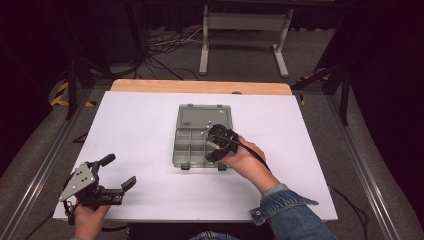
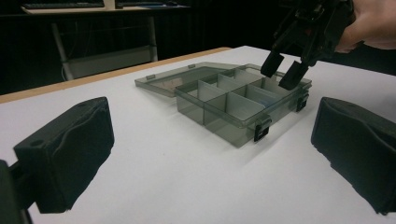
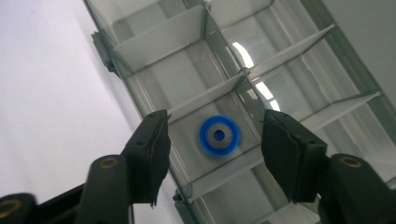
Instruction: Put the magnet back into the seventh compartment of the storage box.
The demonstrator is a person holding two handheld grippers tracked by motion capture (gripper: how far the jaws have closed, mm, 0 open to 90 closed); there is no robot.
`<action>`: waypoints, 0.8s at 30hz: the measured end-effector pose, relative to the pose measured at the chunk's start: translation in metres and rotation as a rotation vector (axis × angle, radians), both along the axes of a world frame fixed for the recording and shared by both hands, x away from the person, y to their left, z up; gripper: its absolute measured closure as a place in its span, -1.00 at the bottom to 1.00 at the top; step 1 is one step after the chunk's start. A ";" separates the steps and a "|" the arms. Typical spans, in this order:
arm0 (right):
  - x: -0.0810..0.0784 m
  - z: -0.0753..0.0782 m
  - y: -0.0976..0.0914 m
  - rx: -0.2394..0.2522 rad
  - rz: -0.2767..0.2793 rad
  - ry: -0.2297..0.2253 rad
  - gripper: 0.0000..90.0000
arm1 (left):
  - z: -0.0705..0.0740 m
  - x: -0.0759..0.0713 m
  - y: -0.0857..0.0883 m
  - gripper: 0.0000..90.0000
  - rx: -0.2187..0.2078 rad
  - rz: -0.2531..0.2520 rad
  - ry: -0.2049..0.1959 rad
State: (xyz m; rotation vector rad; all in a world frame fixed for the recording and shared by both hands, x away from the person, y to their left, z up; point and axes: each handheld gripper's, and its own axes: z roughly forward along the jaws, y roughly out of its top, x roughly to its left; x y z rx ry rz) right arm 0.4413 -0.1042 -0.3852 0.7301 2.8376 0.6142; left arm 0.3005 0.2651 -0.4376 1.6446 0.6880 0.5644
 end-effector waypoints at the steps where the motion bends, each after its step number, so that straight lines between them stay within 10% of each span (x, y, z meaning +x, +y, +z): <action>1: -0.001 0.002 -0.001 0.008 0.001 -0.005 -0.14 | 0.000 0.000 0.000 -1.00 -0.001 0.001 -0.002; 24: -0.035 0.041 -0.027 0.180 0.070 -0.124 -0.78 | 0.000 -0.003 0.003 -1.00 0.001 0.012 0.003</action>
